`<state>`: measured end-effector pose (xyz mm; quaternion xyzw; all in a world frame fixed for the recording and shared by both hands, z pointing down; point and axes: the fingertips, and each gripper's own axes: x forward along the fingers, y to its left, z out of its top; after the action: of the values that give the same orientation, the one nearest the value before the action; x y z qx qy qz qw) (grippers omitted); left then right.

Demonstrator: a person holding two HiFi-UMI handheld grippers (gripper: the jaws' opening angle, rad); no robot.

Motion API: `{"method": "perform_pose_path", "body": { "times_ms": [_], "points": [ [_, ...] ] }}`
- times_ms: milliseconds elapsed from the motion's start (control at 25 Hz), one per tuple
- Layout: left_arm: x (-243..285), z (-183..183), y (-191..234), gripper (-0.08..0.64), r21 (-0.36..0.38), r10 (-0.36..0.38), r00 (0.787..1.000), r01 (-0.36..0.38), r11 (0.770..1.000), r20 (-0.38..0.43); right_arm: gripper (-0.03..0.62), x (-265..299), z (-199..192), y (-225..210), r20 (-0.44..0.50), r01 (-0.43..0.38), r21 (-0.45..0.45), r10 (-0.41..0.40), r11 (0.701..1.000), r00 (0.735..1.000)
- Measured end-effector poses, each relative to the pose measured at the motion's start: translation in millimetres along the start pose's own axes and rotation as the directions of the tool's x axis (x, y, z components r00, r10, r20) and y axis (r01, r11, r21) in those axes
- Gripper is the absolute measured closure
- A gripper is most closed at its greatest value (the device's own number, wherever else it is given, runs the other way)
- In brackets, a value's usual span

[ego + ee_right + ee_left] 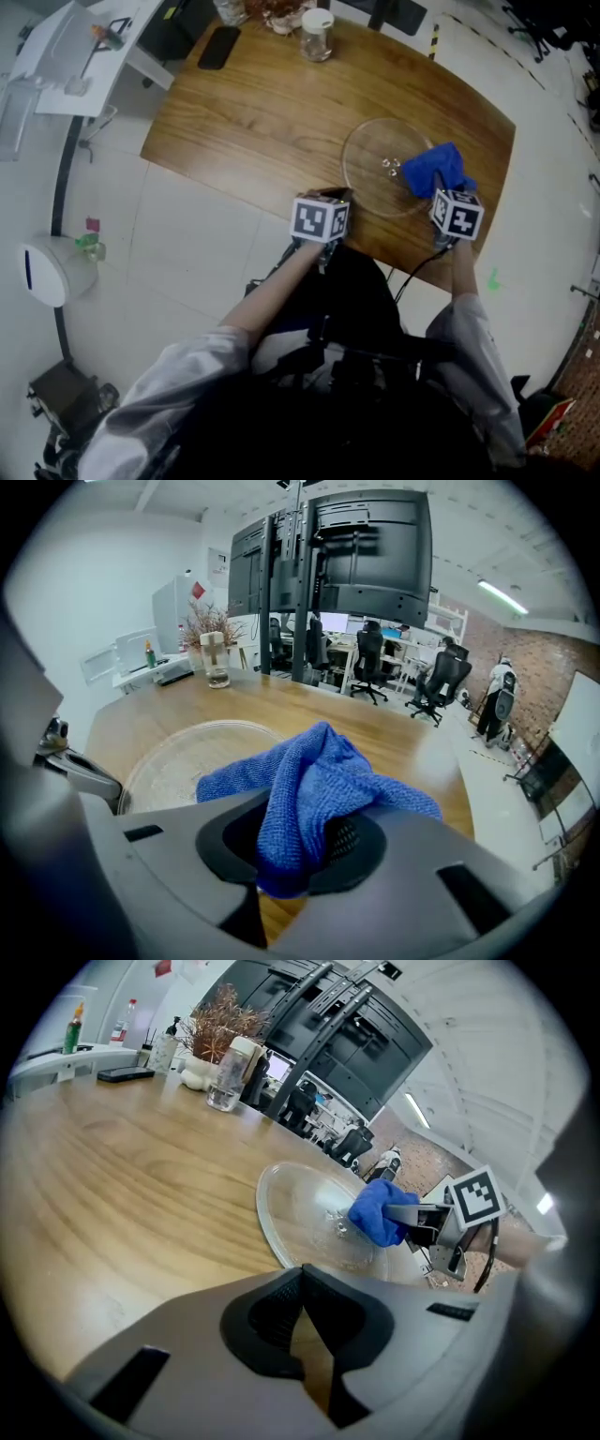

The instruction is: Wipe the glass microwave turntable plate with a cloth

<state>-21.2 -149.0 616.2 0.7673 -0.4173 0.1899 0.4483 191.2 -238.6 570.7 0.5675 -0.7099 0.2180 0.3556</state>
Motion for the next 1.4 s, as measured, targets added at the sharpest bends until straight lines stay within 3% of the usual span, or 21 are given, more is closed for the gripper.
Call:
{"method": "perform_pose_path", "body": {
  "times_ms": [160, 320, 560, 800, 920, 1120, 1400],
  "points": [
    [1, -1, -1, 0.565, 0.002, -0.003, 1.000, 0.003, 1.000, -0.014, 0.509, -7, -11, -20, -0.011, 0.043, 0.018, -0.042, 0.999, 0.999],
    [2, -1, 0, 0.565, -0.021, -0.006, 1.000, 0.005, 1.000, -0.030, 0.509, -12, 0, -6, 0.039, 0.034, -0.004, -0.034, 0.999, 0.999],
    [3, -4, -2, 0.565, 0.011, -0.002, 0.999, 0.003, 1.000, -0.051, 0.509, -41, 34, 66, 0.186, -0.179, 0.106, 0.157, 0.978, 0.970],
    [4, -5, -7, 0.565, 0.058, -0.001, 0.998, 0.005, 0.998, -0.059, 0.509, -37, 33, 152, 0.167, -0.335, 0.059, 0.322, 0.940, 0.932],
    [4, -5, -8, 0.565, 0.054, -0.007, 0.998, 0.010, 0.998, -0.062, 0.509, -31, 21, 167, 0.132, -0.323, 0.015, 0.318, 0.946, 0.939],
    [4, -5, -7, 0.565, 0.054, -0.007, 0.998, 0.010, 0.998, -0.060, 0.509, -28, 1, 147, 0.087, -0.253, -0.039, 0.255, 0.967, 0.963],
    [4, -6, -6, 0.565, 0.043, -0.014, 0.998, 0.017, 0.999, -0.068, 0.509, -35, -39, 72, 0.038, -0.144, 0.072, 0.142, 0.987, 0.989]
  ]
}}
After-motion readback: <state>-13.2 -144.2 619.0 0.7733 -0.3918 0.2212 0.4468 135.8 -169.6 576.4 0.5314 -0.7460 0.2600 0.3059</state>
